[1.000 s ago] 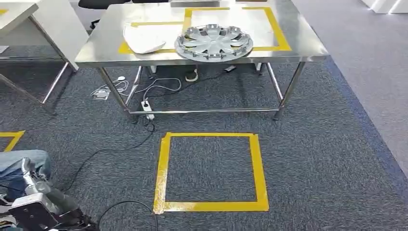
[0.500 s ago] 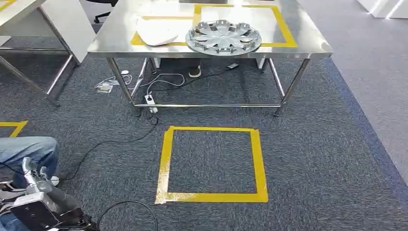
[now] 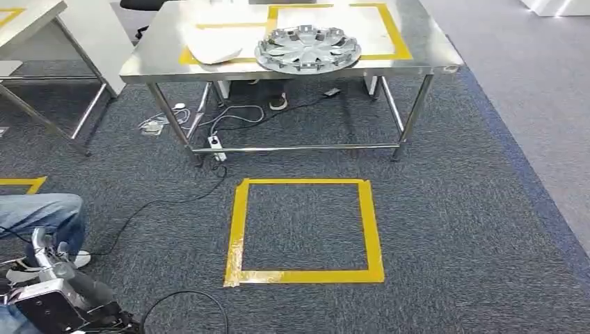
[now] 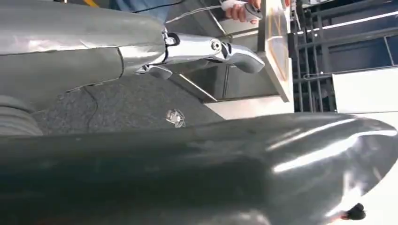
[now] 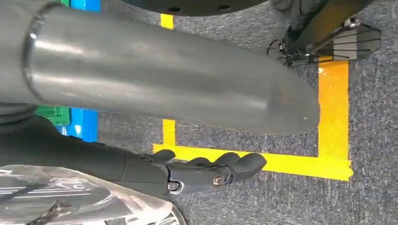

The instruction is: Take the parts from the cabinet and place them on the table.

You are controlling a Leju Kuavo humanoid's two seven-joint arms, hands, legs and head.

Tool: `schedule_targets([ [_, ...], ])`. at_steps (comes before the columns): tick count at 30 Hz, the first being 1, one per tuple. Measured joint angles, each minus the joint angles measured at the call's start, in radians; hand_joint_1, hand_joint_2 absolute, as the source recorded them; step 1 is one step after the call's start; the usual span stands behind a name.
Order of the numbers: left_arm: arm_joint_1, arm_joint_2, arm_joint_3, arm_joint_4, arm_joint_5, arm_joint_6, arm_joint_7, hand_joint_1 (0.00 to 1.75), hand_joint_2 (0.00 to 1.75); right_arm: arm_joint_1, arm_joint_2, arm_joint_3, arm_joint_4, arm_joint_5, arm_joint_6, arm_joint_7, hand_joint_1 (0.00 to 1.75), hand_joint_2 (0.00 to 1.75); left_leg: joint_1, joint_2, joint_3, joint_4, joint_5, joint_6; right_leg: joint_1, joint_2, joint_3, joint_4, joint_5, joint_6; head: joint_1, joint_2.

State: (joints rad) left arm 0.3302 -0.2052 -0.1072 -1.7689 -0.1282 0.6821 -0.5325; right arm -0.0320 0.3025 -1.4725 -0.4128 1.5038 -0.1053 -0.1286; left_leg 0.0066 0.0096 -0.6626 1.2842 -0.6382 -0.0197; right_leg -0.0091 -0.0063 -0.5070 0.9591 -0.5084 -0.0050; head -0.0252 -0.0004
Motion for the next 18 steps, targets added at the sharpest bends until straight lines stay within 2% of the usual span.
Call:
schedule_targets([
  [1,0.004,0.000,0.002,0.001,-0.015,0.000,0.007,0.00,0.00,0.000,0.000,0.000,0.001,-0.003,0.006,0.001,0.00,0.00,0.000,0.000,0.002,0.021,-0.002,0.001,0.001,0.002,-0.004,0.000,0.004,0.000,0.000,0.000],
  [2,0.008,0.000,0.004,0.002,-0.022,0.000,0.010,0.00,0.00,-0.001,0.000,0.000,0.003,-0.006,0.009,0.001,0.00,0.00,0.000,0.000,0.025,-0.001,0.020,0.004,0.003,0.006,0.003,0.002,0.008,0.001,0.000,0.000],
  [3,0.011,0.000,0.005,0.002,-0.026,0.000,0.011,0.00,0.00,-0.001,0.000,-0.001,0.004,-0.010,0.012,0.002,0.00,0.00,0.000,-0.001,0.066,-0.067,0.059,0.009,0.005,0.012,-0.002,0.003,0.012,0.002,0.000,0.000],
  [4,0.013,0.000,0.007,0.002,-0.029,0.000,0.011,0.00,0.00,-0.002,0.000,-0.001,0.006,-0.011,0.015,0.002,0.00,0.00,-0.001,-0.008,0.119,-0.161,0.107,0.016,0.008,0.019,-0.002,0.006,0.015,0.003,0.000,0.000],
  [5,0.014,-0.001,0.009,0.002,-0.033,0.000,0.012,0.00,0.00,-0.003,0.000,-0.001,0.008,-0.011,0.017,0.003,0.00,0.00,-0.003,-0.027,0.167,-0.252,0.145,0.027,0.008,0.023,-0.003,0.008,0.015,0.004,0.000,0.000],
  [6,0.016,-0.001,0.011,0.002,-0.033,0.000,0.013,0.00,0.00,-0.003,0.001,-0.001,0.013,-0.011,0.018,0.003,0.00,0.00,-0.002,-0.050,0.185,-0.275,0.129,0.036,0.011,0.026,-0.015,0.011,0.019,0.008,0.004,0.000],
  [7,0.019,-0.002,0.013,0.002,-0.034,0.000,0.013,0.00,0.00,-0.005,0.000,-0.001,0.013,-0.011,0.017,0.003,0.00,0.00,-0.004,-0.048,0.182,-0.283,0.138,0.033,0.008,0.034,-0.016,0.013,0.023,0.015,0.001,0.000],
  [9,0.020,-0.003,0.020,0.002,-0.034,0.000,0.014,0.00,0.00,-0.006,0.000,-0.001,0.014,-0.012,0.017,0.003,0.00,0.00,-0.008,-0.038,0.179,-0.292,0.132,0.040,0.005,0.042,-0.024,0.013,0.030,0.026,0.000,0.000],
  [10,0.017,-0.005,0.021,0.002,-0.034,0.000,0.014,0.00,0.00,-0.005,0.000,-0.001,0.015,-0.012,0.017,0.003,0.00,0.00,-0.004,-0.032,0.181,-0.316,0.128,0.045,0.010,0.045,-0.031,0.014,0.034,0.034,0.001,0.000],
  [11,0.018,-0.008,0.022,0.002,-0.034,0.000,0.014,0.00,0.00,-0.005,0.000,-0.001,0.015,-0.012,0.017,0.003,0.00,0.00,0.004,-0.022,0.179,-0.321,0.138,0.049,0.008,0.040,-0.047,0.023,0.023,0.036,0.002,0.000],
  [12,0.019,-0.009,0.023,0.002,-0.034,0.000,0.014,0.00,0.00,-0.005,0.000,-0.002,0.015,-0.012,0.017,0.003,0.00,0.00,0.004,-0.020,0.175,-0.324,0.141,0.056,0.008,0.028,-0.062,0.055,-0.008,0.042,0.007,0.000],
  [14,0.023,-0.009,0.026,0.002,-0.034,0.000,0.014,0.00,0.00,-0.007,-0.001,-0.002,0.016,-0.012,0.017,0.003,0.00,0.00,0.002,-0.005,0.166,-0.321,0.146,0.058,0.004,0.017,-0.128,0.211,-0.090,0.051,0.010,0.000],
  [15,0.023,-0.009,0.027,0.002,-0.034,0.000,0.014,0.00,0.00,-0.007,-0.002,-0.004,0.016,-0.012,0.017,0.003,0.00,0.00,0.001,0.004,0.162,-0.320,0.148,0.059,0.003,0.016,-0.162,0.290,-0.118,0.055,0.010,0.000],
  [16,0.024,-0.009,0.027,0.002,-0.034,0.000,0.014,0.00,0.00,-0.006,-0.002,-0.005,0.016,-0.012,0.017,0.004,0.00,0.00,0.000,0.012,0.159,-0.319,0.150,0.059,0.003,0.015,-0.178,0.331,-0.125,0.057,0.011,0.000],
  [17,0.024,-0.009,0.027,0.002,-0.034,0.000,0.014,0.00,0.00,-0.004,-0.002,-0.006,0.016,-0.012,0.017,0.005,0.00,0.00,0.000,0.019,0.158,-0.316,0.150,0.058,0.003,0.014,-0.166,0.317,-0.106,0.058,0.010,0.000],
  [18,0.024,-0.009,0.027,0.002,-0.034,0.000,0.014,0.00,0.00,-0.002,-0.002,-0.006,0.016,-0.012,0.017,0.006,0.00,0.00,0.000,0.026,0.157,-0.313,0.150,0.057,0.003,0.011,-0.133,0.263,-0.071,0.059,0.011,0.000],
])
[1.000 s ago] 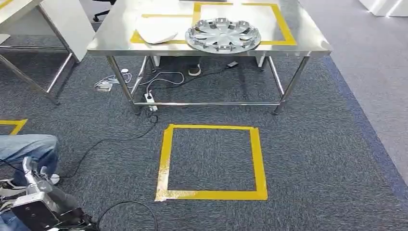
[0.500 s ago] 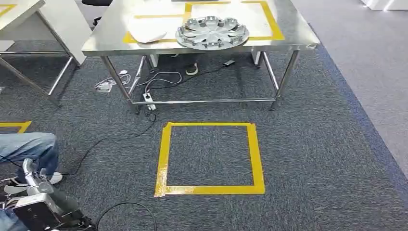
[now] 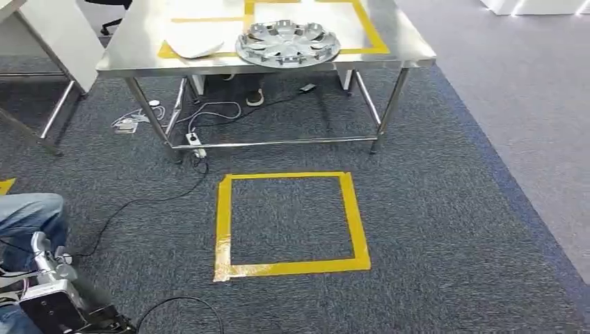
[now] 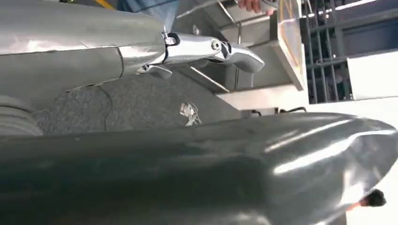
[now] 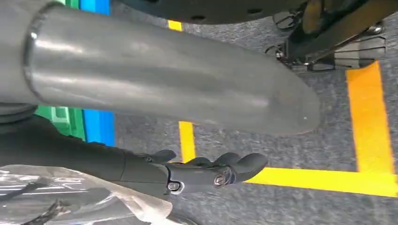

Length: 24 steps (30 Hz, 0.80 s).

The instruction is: Take the parts from the cabinet and place them on the table.

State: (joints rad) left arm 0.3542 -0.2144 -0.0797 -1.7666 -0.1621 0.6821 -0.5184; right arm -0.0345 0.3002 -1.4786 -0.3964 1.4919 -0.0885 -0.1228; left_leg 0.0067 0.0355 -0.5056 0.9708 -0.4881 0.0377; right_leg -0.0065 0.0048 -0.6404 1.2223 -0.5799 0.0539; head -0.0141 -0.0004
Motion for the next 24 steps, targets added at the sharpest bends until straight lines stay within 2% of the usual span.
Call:
schedule_targets([
  [1,0.000,0.000,0.000,0.000,0.000,0.000,0.000,0.00,0.00,0.001,0.000,-0.001,0.000,0.000,0.000,0.000,0.00,0.00,0.000,0.006,0.000,0.003,-0.001,-0.001,-0.001,-0.007,0.049,-0.086,0.042,-0.001,-0.001,0.000],
  [2,0.000,-0.002,0.000,0.000,0.000,0.000,0.000,0.00,0.00,0.000,-0.001,-0.001,0.000,0.000,0.000,0.000,0.00,0.00,0.000,0.012,0.000,0.007,-0.003,-0.005,-0.001,-0.027,0.105,-0.187,0.081,-0.003,0.000,0.000],
  [3,0.000,-0.002,0.000,0.000,0.000,0.000,0.000,0.00,0.00,-0.003,-0.001,-0.001,0.000,0.000,0.000,0.000,0.00,0.00,-0.006,0.018,-0.002,0.012,-0.005,-0.010,0.004,-0.062,0.132,-0.241,0.063,-0.004,-0.001,0.000],
  [4,0.001,-0.002,0.001,0.000,0.000,0.000,0.000,0.00,0.00,-0.007,-0.001,-0.002,0.001,0.000,0.000,0.000,0.00,0.00,-0.010,0.021,-0.006,0.020,-0.008,-0.016,0.006,-0.053,0.132,-0.249,0.066,-0.020,0.000,0.000],
  [7,0.000,-0.004,0.001,0.000,0.000,0.000,0.000,0.00,0.00,-0.004,-0.001,-0.002,0.002,0.000,0.000,0.000,0.00,0.00,-0.010,0.039,-0.006,0.017,-0.002,-0.029,0.008,-0.037,0.117,-0.245,0.072,-0.037,-0.002,0.000],
  [8,0.000,-0.004,0.001,0.000,0.000,0.000,0.000,0.00,0.00,-0.003,-0.001,-0.003,0.002,0.000,0.000,0.000,0.00,0.00,-0.009,0.037,-0.009,0.022,-0.010,-0.036,0.001,-0.033,0.122,-0.250,0.078,-0.047,-0.001,0.000],
  [9,0.000,-0.004,0.001,0.000,0.000,0.000,0.000,0.00,0.00,-0.003,-0.001,-0.004,0.002,0.000,0.000,0.000,0.00,0.00,-0.006,0.008,-0.018,0.049,-0.039,-0.043,0.001,-0.028,0.123,-0.250,0.082,-0.053,-0.005,0.000],
  [10,0.001,-0.004,0.001,0.000,0.000,0.000,0.000,0.00,0.00,-0.004,-0.001,-0.005,0.002,0.000,0.000,0.000,0.00,0.00,-0.004,-0.009,-0.043,0.112,-0.085,-0.047,0.001,-0.022,0.119,-0.249,0.087,-0.060,-0.007,0.000],
  [11,0.001,-0.003,0.002,0.000,0.000,0.000,0.000,0.00,0.00,-0.005,-0.001,-0.005,0.002,0.000,0.000,0.000,0.00,0.00,-0.003,-0.015,-0.061,0.157,-0.110,-0.048,0.001,-0.019,0.116,-0.249,0.089,-0.062,-0.007,0.000],
  [12,0.002,-0.003,0.002,0.000,0.000,0.000,0.000,0.00,0.00,-0.005,-0.001,-0.007,0.002,0.000,0.000,0.000,0.00,0.00,-0.002,-0.020,-0.112,0.280,-0.163,-0.050,0.004,-0.008,0.109,-0.247,0.093,-0.065,-0.007,0.000],
  [13,0.003,-0.003,0.002,0.000,0.000,0.000,0.000,0.00,0.00,-0.004,-0.001,-0.008,0.002,0.000,0.000,0.000,0.00,0.00,-0.002,-0.021,-0.133,0.332,-0.177,-0.050,0.005,-0.001,0.105,-0.245,0.094,-0.065,-0.007,0.000],
  [14,0.003,-0.003,0.003,0.000,0.000,0.000,0.000,0.00,0.00,-0.003,-0.001,-0.009,0.002,0.000,0.000,0.000,0.00,0.00,-0.002,-0.021,-0.132,0.334,-0.163,-0.048,0.006,0.009,0.103,-0.243,0.095,-0.064,-0.007,0.000],
  [15,0.003,-0.003,0.003,0.000,0.000,0.000,0.000,0.00,0.00,-0.002,-0.001,-0.009,0.002,0.000,0.000,0.000,0.00,0.00,-0.002,-0.022,-0.110,0.289,-0.128,-0.044,0.007,0.018,0.102,-0.241,0.095,-0.064,-0.007,0.000],
  [16,0.003,-0.003,0.003,0.000,0.000,0.000,0.000,0.00,0.00,-0.003,-0.001,-0.009,0.002,0.000,0.000,0.000,0.00,0.00,-0.003,-0.026,-0.073,0.213,-0.082,-0.038,0.008,0.028,0.102,-0.240,0.096,-0.063,-0.007,0.000],
  [17,0.003,-0.003,0.003,0.000,0.000,0.000,0.000,0.00,0.00,-0.003,-0.001,-0.009,0.003,0.001,0.001,0.000,0.00,0.00,-0.003,-0.040,-0.029,0.116,-0.034,-0.031,0.008,0.037,0.103,-0.238,0.097,-0.061,-0.008,0.000],
  [18,0.003,-0.003,0.003,0.000,-0.001,0.000,0.000,0.00,0.00,-0.003,-0.001,-0.009,0.005,0.003,0.001,0.000,0.00,0.00,-0.003,-0.075,-0.001,0.047,-0.015,-0.022,0.007,0.044,0.101,-0.238,0.098,-0.059,-0.007,0.000],
  [19,0.004,-0.003,0.003,0.000,-0.001,0.000,0.001,0.00,0.00,-0.006,-0.001,-0.009,0.007,0.004,0.001,0.000,0.00,0.00,-0.003,-0.086,0.005,0.029,-0.021,-0.019,0.013,0.052,0.094,-0.231,0.100,-0.053,-0.005,0.000],
  [20,0.003,-0.003,0.005,0.000,-0.002,0.000,0.000,0.00,0.00,-0.008,-0.001,-0.009,0.007,0.006,0.001,0.000,0.00,0.00,-0.005,-0.082,0.003,0.027,-0.024,-0.021,0.009,0.059,0.086,-0.231,0.104,-0.046,-0.007,0.000],
  [22,0.005,-0.004,0.006,0.000,-0.001,0.000,0.001,0.00,0.00,-0.005,-0.002,-0.009,0.010,0.011,0.001,0.000,0.00,0.00,-0.010,-0.072,-0.002,0.026,-0.019,-0.014,0.003,0.069,0.080,-0.236,0.113,-0.032,-0.007,0.000],
  [23,0.005,-0.005,0.007,0.000,-0.001,0.000,0.001,0.00,0.00,-0.004,-0.003,-0.008,0.010,0.014,0.001,0.000,0.00,0.00,-0.001,-0.065,0.000,0.010,-0.008,-0.008,0.007,0.074,0.076,-0.235,0.113,-0.025,-0.007,0.000],
  [24,0.004,-0.006,0.008,0.000,0.000,0.000,0.001,0.00,0.00,-0.004,-0.005,-0.008,0.012,0.018,0.000,0.000,0.00,0.00,0.001,-0.052,0.002,0.005,-0.003,-0.003,0.005,0.047,0.063,-0.220,0.095,-0.023,-0.005,0.000],
])
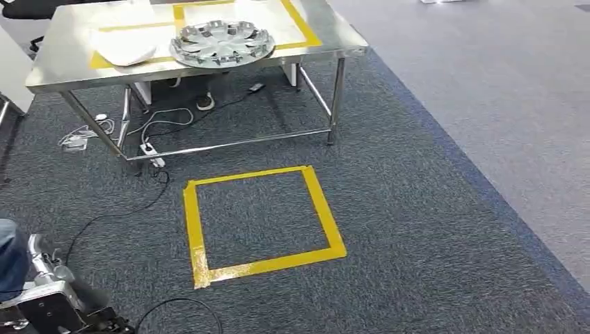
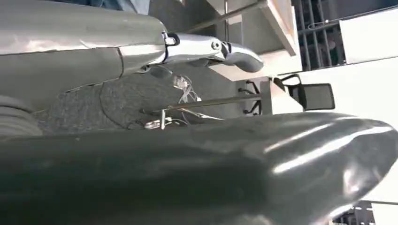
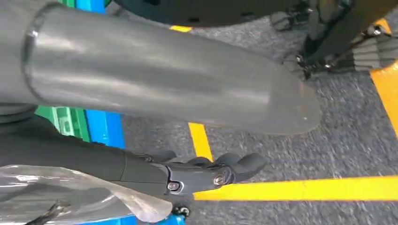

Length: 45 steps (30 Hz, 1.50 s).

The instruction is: Take the parts from the cabinet and place them on the table.

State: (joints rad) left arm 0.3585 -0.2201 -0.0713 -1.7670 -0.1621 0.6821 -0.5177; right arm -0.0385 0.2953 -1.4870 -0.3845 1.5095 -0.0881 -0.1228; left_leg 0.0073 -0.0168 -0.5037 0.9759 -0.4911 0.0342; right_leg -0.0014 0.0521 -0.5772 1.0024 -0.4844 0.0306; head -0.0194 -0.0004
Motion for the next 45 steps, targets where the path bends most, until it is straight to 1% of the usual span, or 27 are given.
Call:
schedule_targets([
  [1,0.001,-0.001,0.003,0.000,0.000,0.000,0.000,0.00,0.00,-0.002,0.000,0.000,0.002,0.002,0.000,0.000,0.00,0.00,0.000,0.005,-0.003,-0.001,0.003,0.007,-0.001,-0.026,-0.022,0.048,-0.038,0.005,0.008,0.000],
  [3,0.007,-0.001,0.011,0.000,0.001,0.000,0.000,0.00,0.00,-0.008,-0.002,0.000,0.005,0.004,0.000,0.000,0.00,0.00,-0.001,0.027,-0.012,0.000,0.005,0.008,-0.007,-0.041,-0.096,0.212,-0.120,0.014,0.010,0.000],
  [5,0.009,-0.001,0.015,0.000,0.001,0.000,0.000,0.00,0.00,-0.007,-0.003,0.000,0.008,0.005,-0.001,0.000,0.00,0.00,-0.001,0.045,-0.016,0.001,0.007,0.006,-0.011,-0.045,-0.127,0.295,-0.138,0.022,0.011,0.000],
  [6,0.009,-0.001,0.016,0.000,0.001,0.000,0.000,0.00,0.00,-0.006,-0.005,0.000,0.009,0.005,-0.002,0.001,0.00,0.00,-0.001,0.053,-0.016,0.002,0.007,0.006,-0.012,-0.047,-0.107,0.267,-0.114,0.024,0.011,0.000],
  [8,0.009,-0.001,0.019,0.000,0.001,0.000,0.001,0.00,0.00,-0.006,-0.008,0.000,0.010,0.006,-0.003,0.002,0.00,0.00,0.001,0.067,-0.015,0.008,0.004,0.000,-0.016,-0.066,-0.007,0.093,-0.032,0.025,0.010,0.000],
  [9,0.009,-0.001,0.019,0.000,0.001,0.000,0.001,0.00,0.00,-0.008,-0.009,0.000,0.011,0.007,-0.003,0.003,0.00,0.00,0.000,0.073,-0.015,0.013,0.001,-0.005,-0.017,-0.096,0.043,0.007,-0.010,0.024,0.011,0.000],
  [10,0.009,-0.001,0.021,-0.001,0.001,0.000,0.002,0.00,0.00,-0.014,-0.009,0.001,0.014,0.008,-0.004,0.003,0.00,0.00,-0.009,0.079,-0.018,0.020,-0.004,-0.015,-0.007,-0.113,0.056,-0.020,-0.028,0.019,0.013,0.000],
  [14,0.008,-0.001,0.024,-0.003,-0.004,-0.002,0.007,0.00,0.00,-0.010,-0.009,0.002,0.019,0.009,-0.007,0.003,0.00,0.00,-0.005,0.099,-0.016,0.020,-0.002,-0.034,-0.008,-0.082,0.042,-0.019,-0.016,-0.009,0.008,0.000],
  [15,0.008,-0.001,0.024,-0.003,-0.008,-0.002,0.010,0.00,0.00,-0.010,-0.009,0.002,0.022,0.009,-0.008,0.004,0.00,0.00,-0.002,0.071,-0.019,0.032,-0.018,-0.045,-0.011,-0.077,0.049,-0.023,-0.011,-0.016,0.006,0.000],
  [16,0.009,-0.001,0.024,-0.005,-0.011,-0.002,0.010,0.00,0.00,-0.012,-0.009,0.002,0.023,0.010,-0.010,0.005,0.00,0.00,-0.001,0.046,-0.036,0.076,-0.055,-0.048,-0.012,-0.072,0.047,-0.022,-0.009,-0.024,0.002,0.000],
  [18,0.010,-0.001,0.025,-0.005,-0.016,-0.003,0.014,0.00,0.00,-0.014,-0.009,0.002,0.025,0.010,-0.012,0.004,0.00,0.00,0.000,0.032,-0.098,0.228,-0.135,-0.049,-0.010,-0.058,0.040,-0.022,-0.004,-0.031,0.001,0.000],
  [20,0.010,-0.001,0.028,-0.005,-0.020,-0.005,0.017,0.00,0.00,-0.013,-0.009,0.002,0.029,0.010,-0.014,0.004,0.00,0.00,0.000,0.031,-0.143,0.332,-0.163,-0.047,-0.007,-0.039,0.037,-0.020,-0.001,-0.033,0.002,0.000],
  [21,0.010,-0.001,0.030,-0.005,-0.021,-0.006,0.018,0.00,0.00,-0.012,-0.009,0.002,0.031,0.010,-0.014,0.004,0.00,0.00,0.000,0.031,-0.133,0.315,-0.140,-0.044,-0.006,-0.031,0.037,-0.020,-0.001,-0.032,0.002,0.000],
  [23,0.010,-0.001,0.035,-0.005,-0.024,-0.008,0.018,0.00,0.00,-0.013,-0.009,0.002,0.034,0.010,-0.016,0.005,0.00,0.00,-0.001,0.023,-0.069,0.173,-0.051,-0.035,-0.006,-0.010,0.038,-0.018,0.001,-0.030,0.002,0.000],
  [24,0.010,-0.001,0.035,-0.005,-0.025,-0.008,0.018,0.00,0.00,-0.013,-0.009,0.002,0.036,0.010,-0.017,0.005,0.00,0.00,-0.001,-0.001,-0.031,0.088,-0.009,-0.027,-0.006,-0.001,0.039,-0.018,0.002,-0.028,0.001,0.000],
  [25,0.010,-0.001,0.037,-0.005,-0.027,-0.009,0.018,0.00,0.00,-0.014,-0.009,0.002,0.040,0.010,-0.017,0.004,0.00,0.00,-0.001,-0.045,-0.013,0.043,-0.010,-0.019,-0.004,0.005,0.035,-0.016,0.004,-0.024,0.003,0.000],
  [29,0.010,-0.008,0.040,-0.011,-0.032,-0.009,0.021,0.00,0.00,-0.012,-0.009,0.002,0.042,0.011,-0.018,0.005,0.00,0.00,-0.005,-0.027,-0.018,0.024,-0.006,-0.012,-0.009,0.032,0.015,-0.015,0.016,0.004,0.003,0.000],
  [30,0.009,-0.010,0.040,-0.011,-0.032,-0.010,0.021,0.00,0.00,-0.011,-0.009,0.002,0.042,0.011,-0.018,0.005,0.00,0.00,0.004,-0.013,-0.014,0.010,0.004,-0.005,-0.011,0.022,0.005,-0.007,0.008,0.006,0.003,0.000],
  [32,0.012,-0.013,0.040,-0.012,-0.034,-0.011,0.021,0.00,0.00,-0.014,-0.009,0.003,0.043,0.011,-0.018,0.006,0.00,0.00,0.003,0.004,-0.018,0.008,0.007,0.004,-0.009,-0.031,-0.044,0.091,-0.058,0.014,0.013,0.000],
  [34,0.017,-0.015,0.042,-0.012,-0.035,-0.012,0.023,0.00,0.00,-0.015,-0.009,0.003,0.043,0.011,-0.018,0.006,0.00,0.00,0.001,0.026,-0.022,0.009,0.008,0.004,-0.011,-0.043,-0.116,0.247,-0.128,0.022,0.013,0.000],
  [35,0.018,-0.016,0.042,-0.012,-0.035,-0.012,0.023,0.00,0.00,-0.013,-0.009,0.003,0.043,0.011,-0.018,0.008,0.00,0.00,0.001,0.038,-0.024,0.010,0.008,0.004,-0.011,-0.044,-0.137,0.299,-0.141,0.026,0.014,0.000],
  [37,0.019,-0.016,0.042,-0.012,-0.035,-0.012,0.024,0.00,0.00,-0.009,-0.009,0.003,0.043,0.011,-0.018,0.009,0.00,0.00,0.001,0.055,-0.025,0.012,0.008,0.003,-0.012,-0.050,-0.102,0.247,-0.097,0.028,0.014,0.000],
  [39,0.019,-0.017,0.042,-0.012,-0.035,-0.012,0.024,0.00,0.00,-0.010,-0.010,0.003,0.043,0.011,-0.018,0.009,0.00,0.00,0.002,0.069,-0.023,0.016,0.005,-0.002,-0.013,-0.074,0.007,0.058,-0.018,0.026,0.014,0.000],
  [40,0.019,-0.018,0.042,-0.013,-0.035,-0.012,0.024,0.00,0.00,-0.012,-0.010,0.004,0.043,0.011,-0.018,0.009,0.00,0.00,-0.001,0.076,-0.022,0.019,0.003,-0.008,-0.011,-0.106,0.042,-0.012,-0.023,0.024,0.013,0.000],
  [41,0.019,-0.018,0.043,-0.013,-0.035,-0.012,0.024,0.00,0.00,-0.015,-0.010,0.005,0.044,0.011,-0.018,0.009,0.00,0.00,-0.008,0.079,-0.026,0.023,-0.002,-0.016,-0.008,-0.098,0.052,-0.018,-0.019,0.010,0.013,0.000],
  [44,0.019,-0.018,0.043,-0.013,-0.040,-0.015,0.024,0.00,0.00,-0.010,-0.010,0.005,0.045,0.012,-0.017,0.009,0.00,0.00,-0.005,0.092,-0.020,0.020,0.002,-0.029,-0.002,-0.081,0.033,-0.015,-0.019,-0.007,0.011,0.000],
  [45,0.019,-0.018,0.043,-0.014,-0.042,-0.018,0.024,0.00,0.00,-0.009,-0.010,0.005,0.045,0.012,-0.016,0.009,0.00,0.00,-0.003,0.095,-0.022,0.024,-0.004,-0.036,-0.008,-0.074,0.049,-0.021,-0.013,-0.016,0.012,0.000],
])
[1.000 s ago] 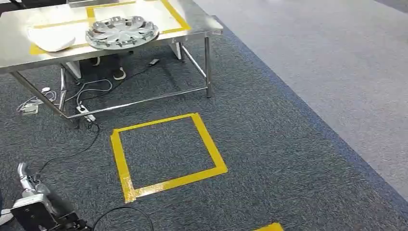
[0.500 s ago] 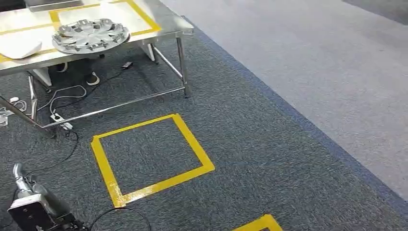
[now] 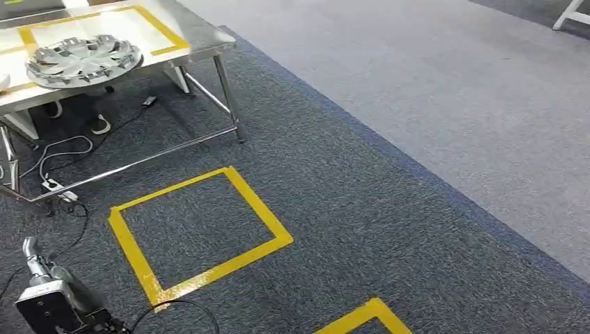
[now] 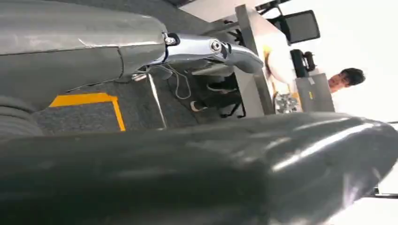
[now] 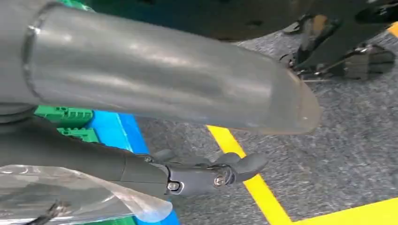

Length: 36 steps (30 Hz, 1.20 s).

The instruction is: Take the parts from the cabinet and place them on the table.

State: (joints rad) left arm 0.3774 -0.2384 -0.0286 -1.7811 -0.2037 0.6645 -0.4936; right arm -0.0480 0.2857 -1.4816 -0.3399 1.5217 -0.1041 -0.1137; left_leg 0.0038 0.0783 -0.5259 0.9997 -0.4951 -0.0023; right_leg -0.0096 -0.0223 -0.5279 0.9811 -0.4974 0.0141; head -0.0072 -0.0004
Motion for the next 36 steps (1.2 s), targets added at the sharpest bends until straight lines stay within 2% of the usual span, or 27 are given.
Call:
schedule_targets([
  [1,0.000,0.000,0.000,-0.001,0.000,-0.001,0.000,0.00,0.00,0.000,0.000,0.000,0.000,0.000,0.002,0.000,0.00,0.00,0.003,-0.025,-0.005,0.022,-0.022,-0.006,-0.001,0.004,-0.002,-0.001,0.003,-0.004,-0.004,0.000],
  [2,0.001,-0.001,0.000,-0.003,-0.001,-0.003,0.000,0.00,0.00,-0.002,0.000,0.000,0.000,0.001,0.002,0.000,0.00,0.00,0.004,-0.047,-0.027,0.079,-0.065,-0.008,-0.001,0.009,-0.004,0.000,0.006,-0.011,-0.008,0.000],
  [4,0.003,-0.001,0.001,-0.003,-0.001,-0.004,0.001,0.00,0.00,-0.003,0.000,0.000,0.000,0.002,0.002,0.000,0.00,0.00,0.005,-0.063,-0.096,0.241,-0.145,-0.011,0.001,0.024,-0.009,0.001,0.008,-0.014,-0.008,0.000],
  [5,0.004,-0.001,0.001,-0.003,-0.001,-0.004,0.001,0.00,0.00,-0.002,0.000,0.000,0.000,0.002,0.003,0.000,0.00,0.00,0.005,-0.065,-0.124,0.305,-0.165,-0.011,0.003,0.033,-0.011,0.001,0.009,-0.015,-0.008,0.000],
  [6,0.005,-0.001,0.001,-0.003,-0.001,-0.005,0.002,0.00,0.00,-0.001,0.000,0.000,0.000,0.002,0.003,0.000,0.00,0.00,0.005,-0.065,-0.130,0.317,-0.156,-0.008,0.004,0.043,-0.010,0.001,0.009,-0.015,-0.008,0.000],
  [7,0.005,-0.001,0.002,-0.003,-0.001,-0.005,0.002,0.00,0.00,-0.001,0.000,0.000,0.000,0.002,0.003,0.000,0.00,0.00,0.005,-0.066,-0.113,0.281,-0.123,-0.004,0.005,0.053,-0.009,0.001,0.009,-0.015,-0.008,0.000],
  [9,0.005,-0.001,0.002,-0.003,-0.001,-0.005,0.002,0.00,0.00,-0.001,0.000,0.000,0.000,0.002,0.003,0.000,0.00,0.00,0.004,-0.079,-0.041,0.122,-0.030,0.007,0.008,0.073,-0.004,0.002,0.009,-0.014,-0.008,0.000],
  [10,0.005,-0.001,0.002,-0.003,-0.001,-0.005,0.002,0.00,0.00,-0.001,0.000,0.001,0.000,0.002,0.003,0.000,0.00,0.00,0.003,-0.114,-0.005,0.038,0.008,0.017,0.006,0.081,-0.005,0.001,0.009,-0.013,-0.008,0.000],
  [11,0.006,-0.001,0.003,-0.003,-0.001,-0.005,0.002,0.00,0.00,-0.004,0.001,0.001,0.002,0.002,0.005,0.000,0.00,0.00,0.003,-0.150,-0.001,0.013,0.000,0.023,0.013,0.087,-0.008,0.009,0.009,-0.007,-0.006,0.000],
  [13,0.008,-0.003,0.005,-0.005,-0.001,-0.006,0.002,0.00,0.00,-0.004,0.001,0.002,0.002,0.002,0.006,0.000,0.00,0.00,-0.001,-0.139,-0.004,0.005,-0.001,0.020,0.003,0.104,-0.026,0.009,0.016,0.005,-0.008,0.000],
  [15,0.007,-0.005,0.006,-0.005,-0.003,-0.010,0.002,0.00,0.00,0.000,0.001,0.002,0.002,0.002,0.007,0.000,0.00,0.00,0.002,-0.125,-0.002,-0.007,0.006,0.029,0.003,0.118,-0.030,0.004,0.020,0.019,-0.008,0.000],
  [16,0.006,-0.007,0.008,-0.005,-0.003,-0.012,0.002,0.00,0.00,0.000,0.001,0.002,0.002,0.002,0.007,0.000,0.00,0.00,0.006,-0.109,0.004,-0.016,0.012,0.033,0.002,0.089,-0.041,0.020,0.006,0.020,-0.008,0.000],
  [17,0.007,-0.009,0.009,-0.006,-0.003,-0.013,0.001,0.00,0.00,-0.002,0.001,0.002,0.002,0.002,0.007,0.000,0.00,0.00,0.006,-0.103,0.004,-0.018,0.013,0.038,0.004,0.055,-0.062,0.062,-0.025,0.026,-0.001,0.000],
  [19,0.010,-0.009,0.014,-0.006,-0.003,-0.014,0.001,0.00,0.00,-0.005,0.001,0.003,0.002,0.002,0.009,0.000,0.00,0.00,0.004,-0.079,0.003,-0.017,0.011,0.042,0.000,0.035,-0.140,0.222,-0.102,0.036,0.000,0.000],
  [20,0.010,-0.009,0.015,-0.006,-0.003,-0.016,0.001,0.00,0.00,-0.004,0.001,0.003,0.002,0.002,0.009,0.000,0.00,0.00,0.004,-0.067,0.002,-0.016,0.011,0.042,-0.002,0.032,-0.175,0.295,-0.127,0.041,-0.002,0.000],
  [21,0.011,-0.009,0.016,-0.006,-0.004,-0.016,0.001,0.00,0.00,-0.003,0.001,0.004,0.002,0.002,0.010,0.000,0.00,0.00,0.004,-0.058,0.002,-0.016,0.011,0.041,-0.003,0.030,-0.189,0.324,-0.127,0.044,0.000,0.000],
  [22,0.010,-0.009,0.018,-0.006,-0.004,-0.018,0.001,0.00,0.00,-0.001,0.001,0.004,0.002,0.002,0.011,0.000,0.00,0.00,0.004,-0.050,0.003,-0.016,0.010,0.041,-0.005,0.028,-0.177,0.303,-0.104,0.046,-0.001,0.000],
  [23,0.010,-0.010,0.019,-0.006,-0.005,-0.019,0.001,0.00,0.00,0.000,0.001,0.004,0.002,0.002,0.011,0.000,0.00,0.00,0.005,-0.042,0.004,-0.015,0.009,0.039,-0.007,0.022,-0.142,0.237,-0.064,0.048,0.000,0.000],
  [24,0.010,-0.011,0.020,-0.006,-0.008,-0.019,0.001,0.00,0.00,0.000,0.001,0.004,0.002,0.002,0.012,0.000,0.00,0.00,0.005,-0.035,0.004,-0.012,0.007,0.035,-0.010,0.012,-0.089,0.139,-0.020,0.048,-0.001,0.000],
  [25,0.010,-0.012,0.021,-0.006,-0.011,-0.022,0.001,0.00,0.00,-0.001,0.001,0.004,0.002,0.002,0.013,0.000,0.00,0.00,0.006,-0.028,0.005,-0.008,0.003,0.029,-0.010,-0.011,-0.036,0.048,0.011,0.049,0.000,0.000],
  [26,0.010,-0.014,0.022,-0.006,-0.012,-0.023,0.001,0.00,0.00,-0.005,0.001,0.004,0.002,0.002,0.015,0.000,0.00,0.00,-0.003,-0.025,0.003,-0.003,-0.003,0.021,-0.002,-0.037,-0.019,0.011,-0.007,0.045,0.002,0.000],
  [27,0.011,-0.015,0.023,-0.006,-0.012,-0.025,0.001,0.00,0.00,-0.006,0.001,0.005,0.002,0.003,0.016,0.000,0.00,0.00,-0.004,-0.022,0.002,0.000,-0.006,0.016,-0.005,-0.019,-0.013,0.010,0.000,0.030,-0.003,0.000],
  [30,0.009,-0.016,0.022,-0.007,-0.013,-0.026,0.001,0.00,0.00,0.000,0.001,0.006,0.002,0.004,0.016,0.000,0.00,0.00,0.000,-0.006,0.008,0.000,-0.004,0.003,0.000,-0.003,-0.022,0.013,0.002,0.012,-0.005,0.000],
  [31,0.009,-0.016,0.022,-0.007,-0.013,-0.026,0.001,0.00,0.00,0.000,0.001,0.006,0.002,0.005,0.016,0.000,0.00,0.00,0.004,-0.017,0.007,0.009,-0.017,-0.006,-0.004,0.002,-0.016,0.009,0.007,0.003,-0.006,0.000],
  [33,0.009,-0.016,0.023,-0.007,-0.014,-0.026,0.001,0.00,0.00,-0.003,0.001,0.008,0.002,0.005,0.016,0.001,0.00,0.00,0.006,-0.054,-0.033,0.109,-0.088,-0.009,-0.004,0.014,-0.019,0.010,0.011,-0.007,-0.012,0.000],
  [35,0.010,-0.016,0.023,-0.007,-0.014,-0.026,0.001,0.00,0.00,-0.003,0.001,0.010,0.002,0.005,0.016,0.001,0.00,0.00,0.006,-0.065,-0.109,0.278,-0.158,-0.010,0.000,0.031,-0.022,0.010,0.012,-0.010,-0.013,0.000],
  [36,0.010,-0.016,0.024,-0.007,-0.014,-0.026,0.001,0.00,0.00,-0.002,0.001,0.010,0.002,0.005,0.016,0.002,0.00,0.00,0.006,-0.065,-0.129,0.319,-0.164,-0.008,0.001,0.039,-0.023,0.010,0.012,-0.010,-0.012,0.000],
])
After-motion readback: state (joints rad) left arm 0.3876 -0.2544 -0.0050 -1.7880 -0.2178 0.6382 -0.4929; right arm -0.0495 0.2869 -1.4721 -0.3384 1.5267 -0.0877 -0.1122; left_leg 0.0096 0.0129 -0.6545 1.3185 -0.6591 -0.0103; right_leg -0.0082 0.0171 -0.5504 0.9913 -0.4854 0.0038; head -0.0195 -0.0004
